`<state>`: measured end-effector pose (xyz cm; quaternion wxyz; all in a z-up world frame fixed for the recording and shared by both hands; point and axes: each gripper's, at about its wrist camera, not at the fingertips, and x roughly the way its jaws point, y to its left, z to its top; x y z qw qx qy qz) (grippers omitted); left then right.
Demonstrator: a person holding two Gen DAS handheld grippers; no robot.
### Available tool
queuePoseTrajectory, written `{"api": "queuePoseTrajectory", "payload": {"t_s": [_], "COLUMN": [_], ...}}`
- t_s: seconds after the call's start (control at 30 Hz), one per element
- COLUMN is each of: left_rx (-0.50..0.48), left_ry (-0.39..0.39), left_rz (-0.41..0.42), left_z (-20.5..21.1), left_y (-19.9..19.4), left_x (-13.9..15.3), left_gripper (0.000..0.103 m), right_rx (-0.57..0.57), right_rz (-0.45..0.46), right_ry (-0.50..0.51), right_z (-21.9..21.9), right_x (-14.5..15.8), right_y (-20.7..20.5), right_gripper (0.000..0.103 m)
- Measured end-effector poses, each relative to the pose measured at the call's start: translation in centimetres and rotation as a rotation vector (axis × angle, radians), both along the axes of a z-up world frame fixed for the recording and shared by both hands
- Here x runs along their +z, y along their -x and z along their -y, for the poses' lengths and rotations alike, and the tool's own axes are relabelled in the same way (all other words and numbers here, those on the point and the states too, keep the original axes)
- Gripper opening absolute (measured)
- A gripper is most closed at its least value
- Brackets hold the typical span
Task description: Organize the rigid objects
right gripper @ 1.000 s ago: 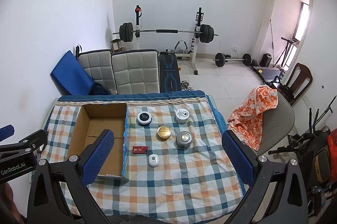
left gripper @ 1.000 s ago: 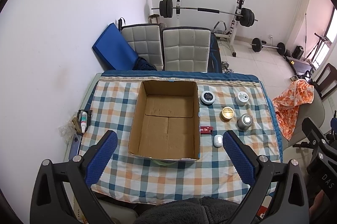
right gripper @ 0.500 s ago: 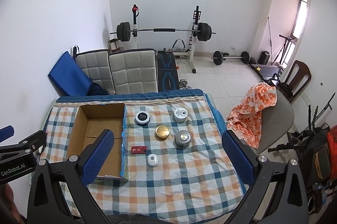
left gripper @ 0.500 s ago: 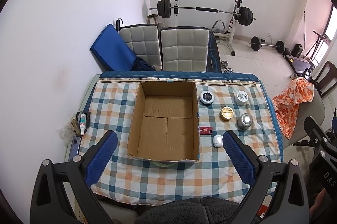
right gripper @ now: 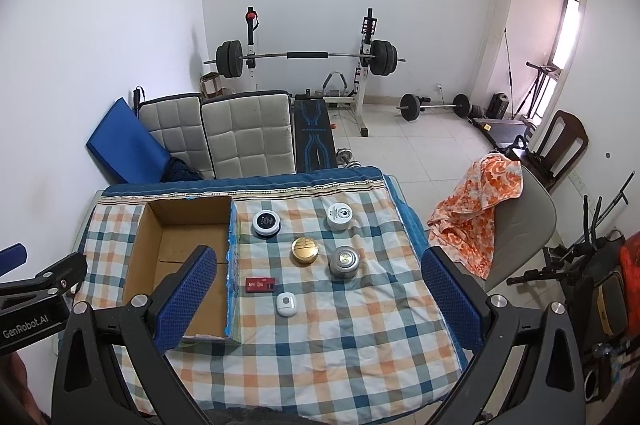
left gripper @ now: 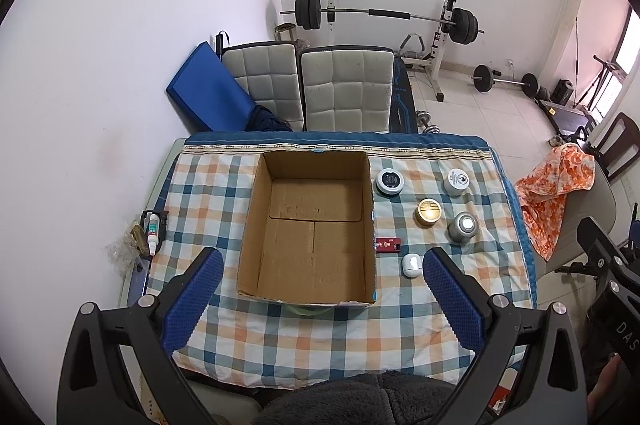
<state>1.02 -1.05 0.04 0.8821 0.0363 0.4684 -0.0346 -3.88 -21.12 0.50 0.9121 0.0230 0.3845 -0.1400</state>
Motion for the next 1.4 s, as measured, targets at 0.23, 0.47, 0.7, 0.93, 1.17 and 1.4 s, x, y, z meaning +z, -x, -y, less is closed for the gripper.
{"api": "queuePoseTrajectory", "payload": {"t_s": [0.23,0.47,0.7,0.93,1.17,1.4], "left_rx": [-0.012,-0.023,-0.025,-0.025,-0.037,-0.037], "left_ry": [0.006,0.003,0.002,-0.001,0.012,-0.005], "left_rz": [-0.002,-0.003,0.001,-0.002,-0.03,-0.112], "left_z": [0.2,0.6,0.6,0.7,0.2,-2.2], "left_y": [-0.6,-1.0,-1.5,-1.5,-2.8,-7.8], "left_x": [0.1,0.2,0.3,0.2,-1.1,-6.9], "left_gripper": [0.103,0.103,0.103,0.103,0.103,0.103], "right_rx": [-0.003,-0.024,-0.025,-0.023,-0.029,-0.05], "right_rz": [0.001,0.002,0.003,0.0,-0.013,-0.133], "right_ry": [0.0,0.001,0.004,0.002,-0.007,-0.085], "right_z": [0.2,1.0,1.0,1.0,1.1,3.3], "right_x": [0.0,-0.4,-0.5,-0.6,-1.2,-6.5], "right_y": [-0.1,-0.5,-0.5,-0.6,-1.0,-5.0], "right_gripper": [0.103,0.103,0.103,0.103,0.103,0.103]}}
